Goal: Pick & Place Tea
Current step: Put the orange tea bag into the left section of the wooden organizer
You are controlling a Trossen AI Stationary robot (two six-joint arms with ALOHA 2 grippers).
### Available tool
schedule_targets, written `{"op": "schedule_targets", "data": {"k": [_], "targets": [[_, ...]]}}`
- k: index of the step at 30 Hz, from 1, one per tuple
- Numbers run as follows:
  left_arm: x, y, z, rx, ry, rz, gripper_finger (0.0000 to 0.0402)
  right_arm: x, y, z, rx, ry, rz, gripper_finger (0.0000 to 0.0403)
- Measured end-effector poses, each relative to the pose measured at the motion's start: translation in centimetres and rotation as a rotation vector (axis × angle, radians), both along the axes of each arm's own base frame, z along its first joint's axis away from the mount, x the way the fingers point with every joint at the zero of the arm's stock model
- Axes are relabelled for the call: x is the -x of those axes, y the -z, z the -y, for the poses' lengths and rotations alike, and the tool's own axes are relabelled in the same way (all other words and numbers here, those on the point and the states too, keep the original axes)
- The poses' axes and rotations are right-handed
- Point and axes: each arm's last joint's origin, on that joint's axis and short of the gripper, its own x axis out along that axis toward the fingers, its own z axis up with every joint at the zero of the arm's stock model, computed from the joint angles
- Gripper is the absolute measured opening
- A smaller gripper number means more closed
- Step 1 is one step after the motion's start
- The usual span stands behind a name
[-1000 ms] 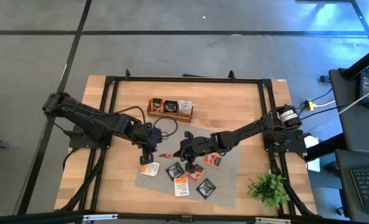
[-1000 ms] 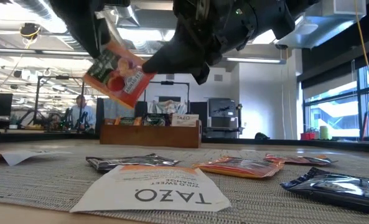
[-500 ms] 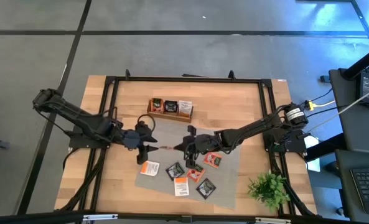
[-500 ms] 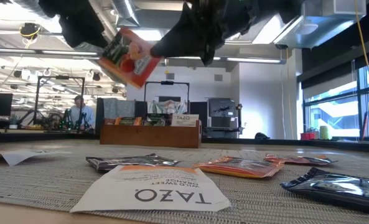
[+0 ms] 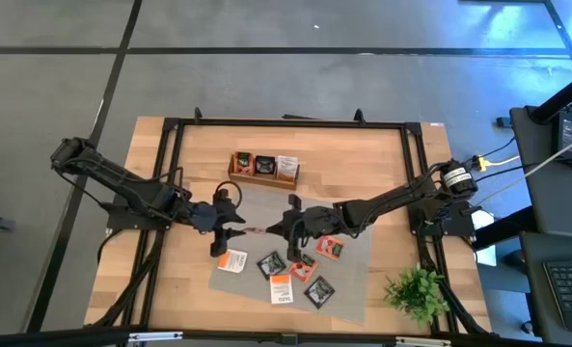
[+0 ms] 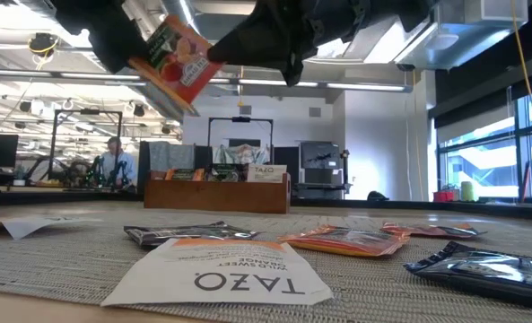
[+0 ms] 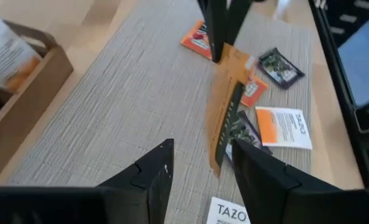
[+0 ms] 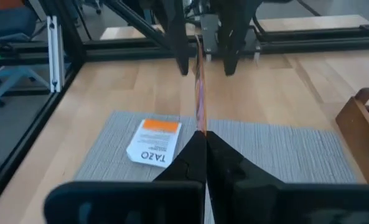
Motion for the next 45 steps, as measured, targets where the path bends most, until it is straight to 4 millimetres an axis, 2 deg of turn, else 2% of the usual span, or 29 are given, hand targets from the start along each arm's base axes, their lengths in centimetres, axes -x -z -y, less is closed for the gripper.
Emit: {"op": "schedule_targets", "data": {"k": [7,18,24,28,31,36,39,45], "targets": [[0.0,0.0,0.0,-0.062,0.050,0.001,0.0132,-0.1,-0.2,0.1,-0.003,0.003,0.018,0.0003],[0.0,0.0,0.1,-0.054,0.078,-0.005,0.0009,-0.1,-0.2,0.2,0.002,0.013,0.020,0.0011],[-0.1,0.0,-0.2,-0.055,0.064,-0.007,0.0003,-0.1,-0.1,0.2,0.068,-0.016,0.017,0.0017],[-0.3,0.0,-1.0,-0.061,0.029,-0.011,0.0003,0.0,0.2,0.3,0.102,-0.028,-0.023,0.0052],[-0.4,-0.4,-2.0,-0.102,0.019,-0.047,0.0002,0.2,0.8,0.6,0.100,-0.005,-0.120,0.0097],[-0.5,-2.2,-4.7,-0.224,0.003,-0.141,0.0002,0.8,0.9,1.5,0.122,0.131,-0.343,0.0156],[-0.5,-2.8,-7.1,-0.297,-0.037,-0.257,0.0002,1.2,1.3,1.8,0.133,0.177,-0.413,0.0175],[-1.1,-1.7,-12.5,-0.381,-0.062,-0.569,0.0002,1.5,1.6,1.9,0.132,0.198,-0.447,0.0188]]}}
